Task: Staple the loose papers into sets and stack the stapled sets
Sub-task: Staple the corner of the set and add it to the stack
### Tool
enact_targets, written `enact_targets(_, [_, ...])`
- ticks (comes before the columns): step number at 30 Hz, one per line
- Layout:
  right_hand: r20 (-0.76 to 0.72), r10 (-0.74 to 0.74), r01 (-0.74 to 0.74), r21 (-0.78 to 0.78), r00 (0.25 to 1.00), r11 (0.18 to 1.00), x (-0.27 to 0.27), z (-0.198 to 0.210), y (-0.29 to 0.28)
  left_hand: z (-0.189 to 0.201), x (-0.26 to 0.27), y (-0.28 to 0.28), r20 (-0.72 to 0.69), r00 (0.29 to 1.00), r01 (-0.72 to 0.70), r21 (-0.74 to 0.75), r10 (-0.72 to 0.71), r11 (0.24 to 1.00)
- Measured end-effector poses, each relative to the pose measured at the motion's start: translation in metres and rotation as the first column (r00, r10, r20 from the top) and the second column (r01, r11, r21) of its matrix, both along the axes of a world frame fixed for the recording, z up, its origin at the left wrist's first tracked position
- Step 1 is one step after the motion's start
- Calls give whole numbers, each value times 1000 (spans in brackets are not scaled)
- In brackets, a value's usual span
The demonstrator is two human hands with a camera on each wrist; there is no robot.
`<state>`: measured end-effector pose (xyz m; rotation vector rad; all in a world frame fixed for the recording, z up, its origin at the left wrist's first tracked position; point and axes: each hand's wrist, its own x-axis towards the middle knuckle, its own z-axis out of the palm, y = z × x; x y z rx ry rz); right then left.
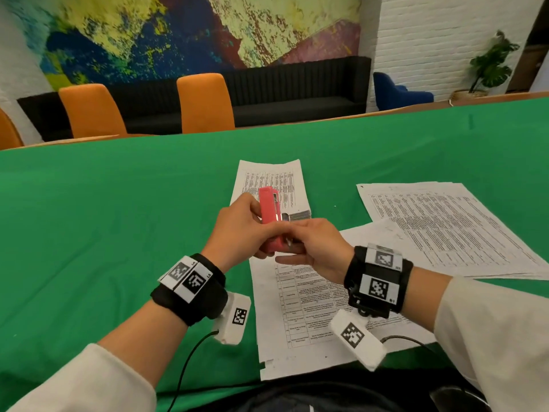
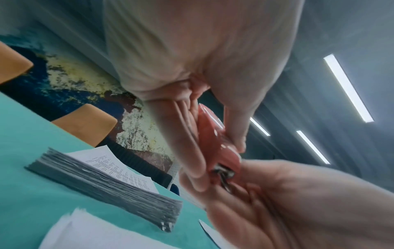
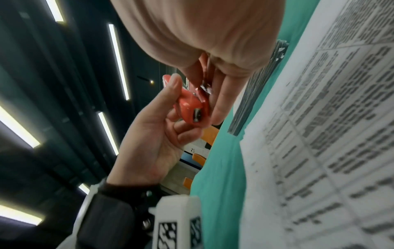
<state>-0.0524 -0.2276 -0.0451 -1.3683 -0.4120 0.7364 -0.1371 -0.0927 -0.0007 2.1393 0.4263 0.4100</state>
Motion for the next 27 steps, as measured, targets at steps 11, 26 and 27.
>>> enact_targets(11, [99, 68, -55, -130, 993, 990, 6, 6, -99, -4, -17, 73, -473, 879, 24, 157, 54, 987])
enact_targets(26, [-33, -97, 65, -528, 995, 847, -9, -32, -371, -43, -5, 29, -566, 818, 459, 536, -102, 708])
enact_targets(27, [-63, -81, 31, -566, 995, 824, -10, -46, -379, -48, -6, 20, -657, 745, 536, 488, -115, 688])
